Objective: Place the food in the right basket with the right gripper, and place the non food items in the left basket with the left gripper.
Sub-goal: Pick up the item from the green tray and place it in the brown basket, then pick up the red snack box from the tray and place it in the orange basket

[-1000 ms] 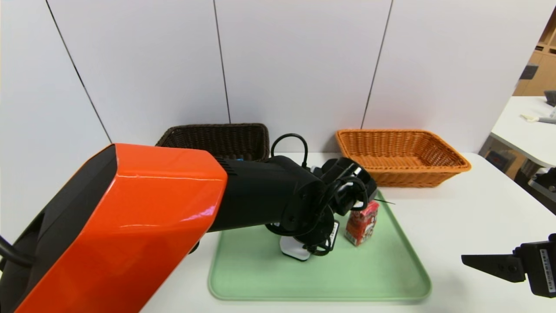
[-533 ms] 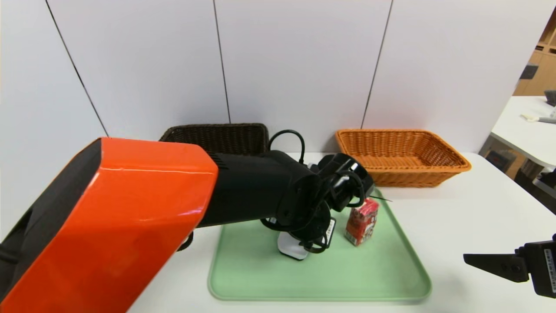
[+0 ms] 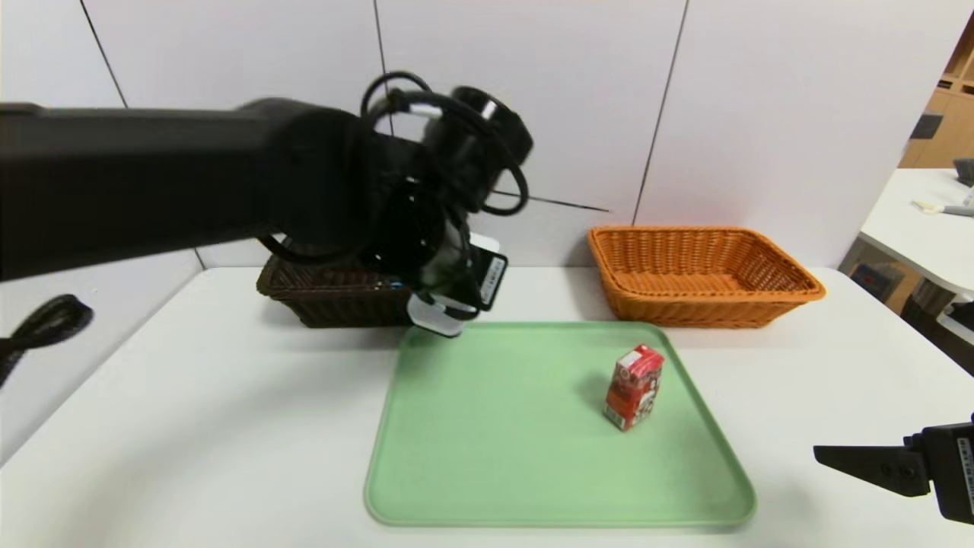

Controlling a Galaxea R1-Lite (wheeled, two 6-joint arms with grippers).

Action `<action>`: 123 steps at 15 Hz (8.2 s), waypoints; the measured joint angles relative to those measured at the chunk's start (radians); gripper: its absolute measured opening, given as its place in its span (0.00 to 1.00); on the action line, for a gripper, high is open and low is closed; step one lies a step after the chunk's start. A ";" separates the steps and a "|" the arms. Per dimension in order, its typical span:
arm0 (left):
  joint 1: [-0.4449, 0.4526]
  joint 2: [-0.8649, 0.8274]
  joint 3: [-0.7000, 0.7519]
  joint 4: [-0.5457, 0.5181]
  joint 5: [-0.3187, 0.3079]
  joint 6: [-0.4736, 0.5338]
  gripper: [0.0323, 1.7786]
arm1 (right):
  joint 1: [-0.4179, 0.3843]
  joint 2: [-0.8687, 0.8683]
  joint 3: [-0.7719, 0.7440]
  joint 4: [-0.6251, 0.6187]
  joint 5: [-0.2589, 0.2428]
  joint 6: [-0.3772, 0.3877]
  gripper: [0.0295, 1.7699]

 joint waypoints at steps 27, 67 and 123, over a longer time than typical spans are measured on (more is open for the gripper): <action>0.530 0.299 -0.106 -0.274 -0.525 1.233 0.55 | 0.001 0.007 0.063 -0.005 0.000 -0.001 0.96; -0.004 -0.500 0.806 -0.304 -0.419 0.067 0.95 | 0.294 0.308 -0.141 -0.231 -0.002 -0.085 0.96; -0.005 -0.465 0.807 -0.304 -0.415 0.120 0.95 | -0.008 0.607 -0.339 -0.810 -0.111 -0.220 0.22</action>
